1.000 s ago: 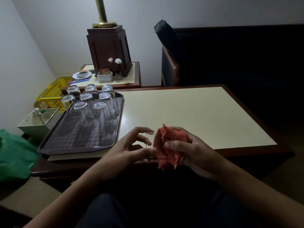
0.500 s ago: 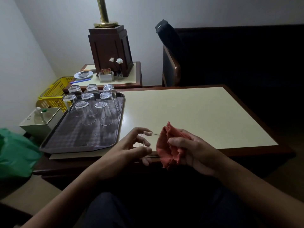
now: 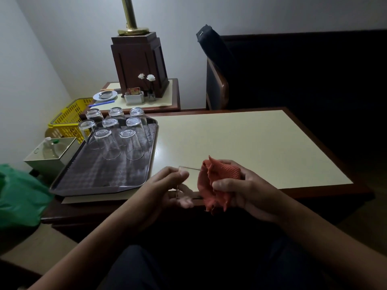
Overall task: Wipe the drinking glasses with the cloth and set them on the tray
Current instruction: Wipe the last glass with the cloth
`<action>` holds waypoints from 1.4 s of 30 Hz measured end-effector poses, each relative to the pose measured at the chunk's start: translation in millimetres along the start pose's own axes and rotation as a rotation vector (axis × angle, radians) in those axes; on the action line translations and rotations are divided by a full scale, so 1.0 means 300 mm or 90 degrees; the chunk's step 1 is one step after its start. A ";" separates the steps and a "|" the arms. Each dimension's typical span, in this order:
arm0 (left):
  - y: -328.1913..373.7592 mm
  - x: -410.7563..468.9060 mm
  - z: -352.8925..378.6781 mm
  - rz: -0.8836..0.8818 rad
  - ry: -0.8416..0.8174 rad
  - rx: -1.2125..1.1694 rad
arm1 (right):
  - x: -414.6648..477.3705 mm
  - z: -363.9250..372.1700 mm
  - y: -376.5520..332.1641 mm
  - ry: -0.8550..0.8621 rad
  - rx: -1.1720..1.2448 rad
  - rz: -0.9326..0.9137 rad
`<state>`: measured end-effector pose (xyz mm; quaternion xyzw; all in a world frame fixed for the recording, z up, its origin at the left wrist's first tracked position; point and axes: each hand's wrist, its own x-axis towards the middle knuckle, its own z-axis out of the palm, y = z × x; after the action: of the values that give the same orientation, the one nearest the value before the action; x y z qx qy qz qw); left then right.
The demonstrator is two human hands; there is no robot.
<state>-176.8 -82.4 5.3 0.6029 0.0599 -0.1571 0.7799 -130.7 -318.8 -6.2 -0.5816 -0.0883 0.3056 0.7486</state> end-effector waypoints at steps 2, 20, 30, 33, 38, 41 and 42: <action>0.006 -0.014 -0.022 0.080 -0.013 0.139 | 0.004 0.008 0.011 -0.029 0.042 0.047; 0.012 -0.017 -0.016 -0.040 0.001 0.123 | -0.029 0.037 0.020 0.009 -0.215 -0.111; 0.012 -0.011 -0.032 0.100 -0.045 0.284 | -0.005 0.032 0.023 -0.043 0.051 0.055; 0.022 -0.004 -0.020 -0.021 0.029 0.031 | -0.018 0.030 0.012 0.004 -0.134 -0.121; 0.035 -0.010 -0.013 -0.181 0.013 -0.145 | -0.040 0.049 0.023 0.149 -0.328 -0.442; 0.032 -0.009 -0.006 -0.205 -0.024 -0.157 | -0.030 0.013 0.026 0.195 -0.604 -0.656; 0.031 -0.008 -0.008 -0.201 -0.038 -0.133 | -0.027 -0.007 0.022 0.154 -0.704 -0.712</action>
<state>-175.9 -77.7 13.8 0.4970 0.1465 -0.2887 0.8051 -138.4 -324.2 -11.0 -0.7675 -0.4244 -0.2691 0.3980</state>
